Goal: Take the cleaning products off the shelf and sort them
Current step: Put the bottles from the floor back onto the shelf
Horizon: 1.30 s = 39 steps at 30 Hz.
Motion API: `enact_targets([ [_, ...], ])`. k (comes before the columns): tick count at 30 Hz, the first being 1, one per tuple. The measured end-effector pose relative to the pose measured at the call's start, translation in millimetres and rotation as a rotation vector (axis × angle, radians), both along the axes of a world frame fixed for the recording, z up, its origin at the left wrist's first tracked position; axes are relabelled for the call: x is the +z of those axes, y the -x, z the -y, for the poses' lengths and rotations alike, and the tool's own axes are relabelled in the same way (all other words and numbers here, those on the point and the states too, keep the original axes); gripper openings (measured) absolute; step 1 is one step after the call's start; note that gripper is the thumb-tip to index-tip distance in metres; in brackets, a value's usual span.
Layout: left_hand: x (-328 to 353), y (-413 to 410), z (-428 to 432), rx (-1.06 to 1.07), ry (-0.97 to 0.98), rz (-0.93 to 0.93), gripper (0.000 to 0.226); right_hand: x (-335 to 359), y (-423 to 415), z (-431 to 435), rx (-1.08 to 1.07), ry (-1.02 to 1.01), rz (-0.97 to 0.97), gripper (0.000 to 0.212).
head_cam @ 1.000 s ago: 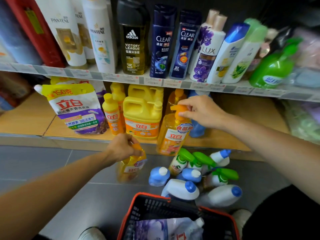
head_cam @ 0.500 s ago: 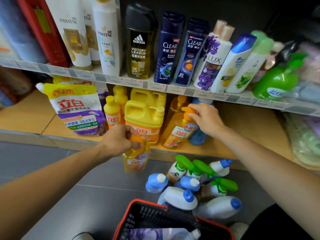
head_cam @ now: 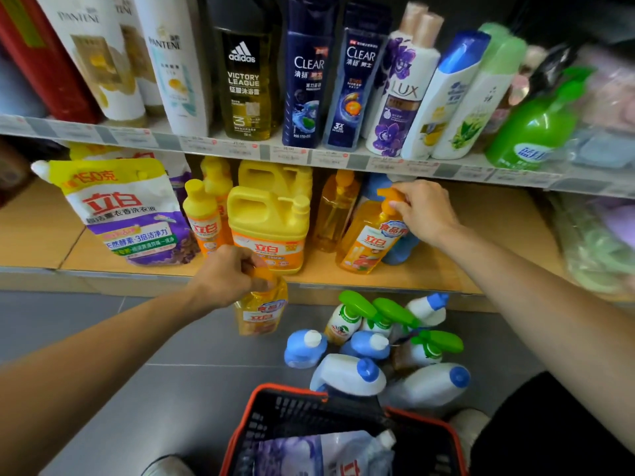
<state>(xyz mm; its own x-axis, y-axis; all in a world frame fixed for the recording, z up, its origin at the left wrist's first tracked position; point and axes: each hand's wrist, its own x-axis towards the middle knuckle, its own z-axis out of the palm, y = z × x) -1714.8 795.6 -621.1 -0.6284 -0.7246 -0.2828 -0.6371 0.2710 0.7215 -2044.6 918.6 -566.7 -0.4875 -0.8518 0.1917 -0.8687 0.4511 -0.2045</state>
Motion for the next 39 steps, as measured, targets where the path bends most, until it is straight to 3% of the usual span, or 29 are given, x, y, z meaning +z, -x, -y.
enact_targets([
  [6, 3.6, 2.0, 3.2, 0.051, -0.003, -0.068, 0.033, -1.5, -12.7, 6.1, -0.025, -0.001, -0.041, 0.032],
  [9, 3.3, 1.6, 5.1, 0.062, -0.007, -0.072, 0.031, -8.2, -25.8, 1.0, 0.016, 0.071, -0.194, 0.034],
  [15, 1.9, -3.1, 5.9, 0.049, 0.013, -0.056, 0.028, -32.6, -64.8, -3.8, 0.479, 0.227, -0.280, 0.023],
  [17, 1.1, -5.9, 6.5, 0.038, 0.024, -0.049, 0.029, -48.6, -82.2, 0.3, 0.455, 0.184, -0.128, 0.034],
  [22, 0.1, -13.4, 7.1, 0.046, 0.034, -0.060, 0.030, -88.1, -94.8, 17.6, -0.017, -0.011, 0.581, 0.099],
  [26, -0.2, -15.2, 6.6, 0.037, 0.030, -0.057, 0.028, -101.1, -77.0, 23.0, 0.019, -0.002, 0.966, 0.112],
  [31, -1.6, -15.9, 6.5, 0.035, 0.023, -0.036, 0.029, -102.7, -62.5, 31.5, 0.118, -0.033, 1.108, 0.106],
  [34, -3.0, -14.1, 5.9, 0.019, 0.041, -0.013, 0.028, -104.7, -50.7, 30.0, 0.227, -0.234, 0.906, 0.085],
  [39, -7.2, -14.2, 5.2, 0.002, 0.074, 0.022, 0.028, -108.9, -47.1, 32.8, 0.063, -0.056, 0.982, 0.071],
])
